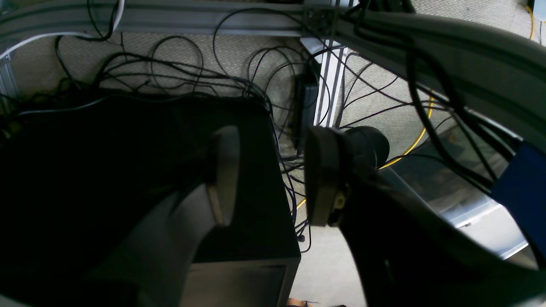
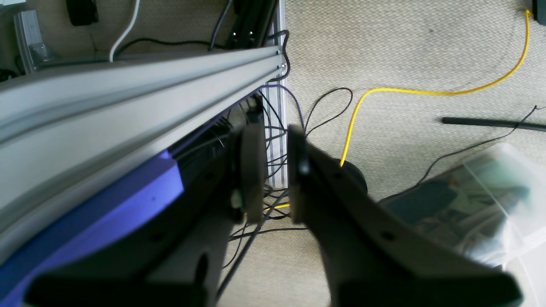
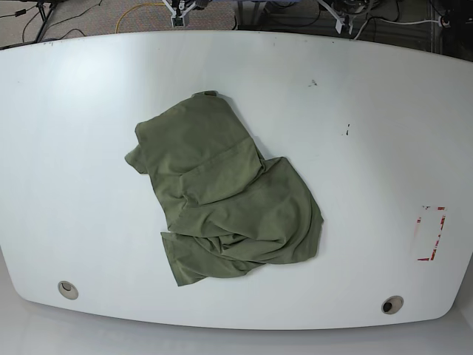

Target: Layout the t-shirt on the table in an organized manner, then fold the t-shirt properly

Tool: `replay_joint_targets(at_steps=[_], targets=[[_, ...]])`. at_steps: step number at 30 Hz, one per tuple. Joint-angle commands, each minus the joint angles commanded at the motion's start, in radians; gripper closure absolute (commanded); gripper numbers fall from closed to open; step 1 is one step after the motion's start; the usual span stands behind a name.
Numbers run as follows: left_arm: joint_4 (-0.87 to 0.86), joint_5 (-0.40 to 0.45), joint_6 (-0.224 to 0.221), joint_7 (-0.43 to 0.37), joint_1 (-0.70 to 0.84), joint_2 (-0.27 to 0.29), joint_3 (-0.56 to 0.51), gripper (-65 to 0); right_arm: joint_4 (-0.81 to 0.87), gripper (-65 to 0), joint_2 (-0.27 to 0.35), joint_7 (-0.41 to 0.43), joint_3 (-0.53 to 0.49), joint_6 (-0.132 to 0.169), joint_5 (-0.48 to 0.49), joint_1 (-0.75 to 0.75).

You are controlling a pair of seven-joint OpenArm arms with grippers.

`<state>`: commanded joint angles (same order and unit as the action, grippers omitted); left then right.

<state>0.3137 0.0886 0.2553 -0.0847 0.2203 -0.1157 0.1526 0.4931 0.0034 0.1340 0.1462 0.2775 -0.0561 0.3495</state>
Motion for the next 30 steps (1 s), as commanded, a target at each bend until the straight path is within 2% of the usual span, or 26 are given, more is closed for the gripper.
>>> replay_joint_targets(at_steps=[19, 20, 30], targets=[[0.163, -0.006, 0.002, 0.010, 0.077, -0.056, 0.006, -22.3, 0.121, -8.9, 0.033, -0.005, -0.002, 0.004, 0.001, 0.123], [0.124, -0.003, 0.006, 0.007, 0.054, -0.012, 0.000, -22.6, 0.080, -9.2, 0.010, 0.002, -0.009, 0.001, 0.005, 0.023], [0.126, -0.003, 0.006, 0.007, 0.055, -0.006, 0.000, -22.6, 0.085, -9.2, 0.008, 0.002, -0.009, 0.001, 0.005, 0.013]])
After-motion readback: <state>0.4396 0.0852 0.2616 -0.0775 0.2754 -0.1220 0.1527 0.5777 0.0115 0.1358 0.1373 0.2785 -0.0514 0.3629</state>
